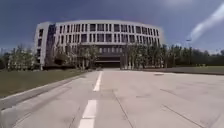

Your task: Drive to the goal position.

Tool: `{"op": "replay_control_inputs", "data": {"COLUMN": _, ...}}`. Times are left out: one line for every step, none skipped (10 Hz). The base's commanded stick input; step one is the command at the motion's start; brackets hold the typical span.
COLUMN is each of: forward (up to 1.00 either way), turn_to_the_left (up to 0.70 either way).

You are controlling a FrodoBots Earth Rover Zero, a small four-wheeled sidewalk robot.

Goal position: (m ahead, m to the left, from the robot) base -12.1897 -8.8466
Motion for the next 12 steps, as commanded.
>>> {"op": "replay_control_inputs", "data": {"forward": 0.70, "turn_to_the_left": -0.01}}
{"op": "replay_control_inputs", "data": {"forward": 0.70, "turn_to_the_left": -0.01}}
{"op": "replay_control_inputs", "data": {"forward": 0.70, "turn_to_the_left": -0.01}}
{"op": "replay_control_inputs", "data": {"forward": 0.70, "turn_to_the_left": -0.01}}
{"op": "replay_control_inputs", "data": {"forward": 0.70, "turn_to_the_left": -0.01}}
{"op": "replay_control_inputs", "data": {"forward": 0.70, "turn_to_the_left": 0.02}}
{"op": "replay_control_inputs", "data": {"forward": 0.70, "turn_to_the_left": 0.07}}
{"op": "replay_control_inputs", "data": {"forward": 0.70, "turn_to_the_left": 0.34}}
{"op": "replay_control_inputs", "data": {"forward": 0.70, "turn_to_the_left": 0.34}}
{"op": "replay_control_inputs", "data": {"forward": 0.70, "turn_to_the_left": 0.34}}
{"op": "replay_control_inputs", "data": {"forward": 0.70, "turn_to_the_left": 0.28}}
{"op": "replay_control_inputs", "data": {"forward": 0.70, "turn_to_the_left": 0.01}}
